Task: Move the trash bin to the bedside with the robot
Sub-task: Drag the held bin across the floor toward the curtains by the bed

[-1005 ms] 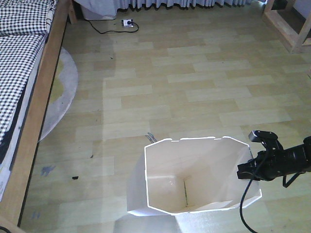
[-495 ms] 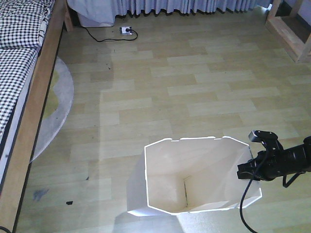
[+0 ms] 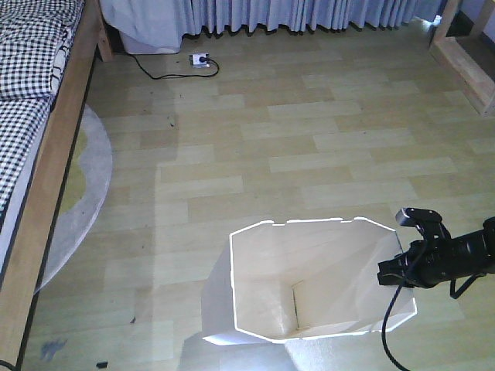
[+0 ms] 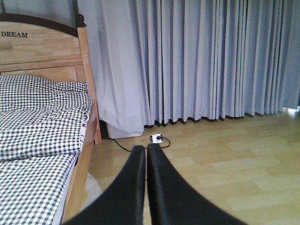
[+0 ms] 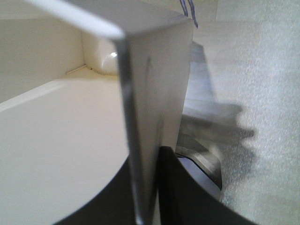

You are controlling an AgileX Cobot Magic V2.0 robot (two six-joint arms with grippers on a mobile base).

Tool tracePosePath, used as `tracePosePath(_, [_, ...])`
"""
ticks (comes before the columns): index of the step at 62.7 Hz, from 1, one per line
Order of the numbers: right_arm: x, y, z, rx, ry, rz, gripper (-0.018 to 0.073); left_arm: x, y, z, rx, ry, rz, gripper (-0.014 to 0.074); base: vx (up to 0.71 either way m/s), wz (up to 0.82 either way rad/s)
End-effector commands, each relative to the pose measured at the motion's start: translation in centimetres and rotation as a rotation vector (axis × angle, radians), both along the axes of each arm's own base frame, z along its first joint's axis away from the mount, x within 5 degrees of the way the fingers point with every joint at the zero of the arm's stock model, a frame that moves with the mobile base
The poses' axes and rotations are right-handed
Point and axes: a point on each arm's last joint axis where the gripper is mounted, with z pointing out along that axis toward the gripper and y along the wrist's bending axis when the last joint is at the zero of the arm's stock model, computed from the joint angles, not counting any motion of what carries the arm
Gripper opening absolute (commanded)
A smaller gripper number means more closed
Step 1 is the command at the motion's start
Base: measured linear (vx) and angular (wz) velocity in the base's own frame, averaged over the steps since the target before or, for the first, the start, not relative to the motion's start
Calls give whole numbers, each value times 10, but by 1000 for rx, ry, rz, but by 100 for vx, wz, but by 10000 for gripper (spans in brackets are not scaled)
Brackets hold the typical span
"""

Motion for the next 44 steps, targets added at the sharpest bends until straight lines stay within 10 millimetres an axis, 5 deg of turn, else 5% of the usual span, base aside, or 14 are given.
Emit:
tracePosePath(1, [11,13,32,217,-99,-2,-4,0,-1,3,-23,-70,-9,-6,29,0])
tracePosePath(44, [11,13,32,217,-99,-2,-4,0,-1,3,-23,-70,-9,-6,31,6])
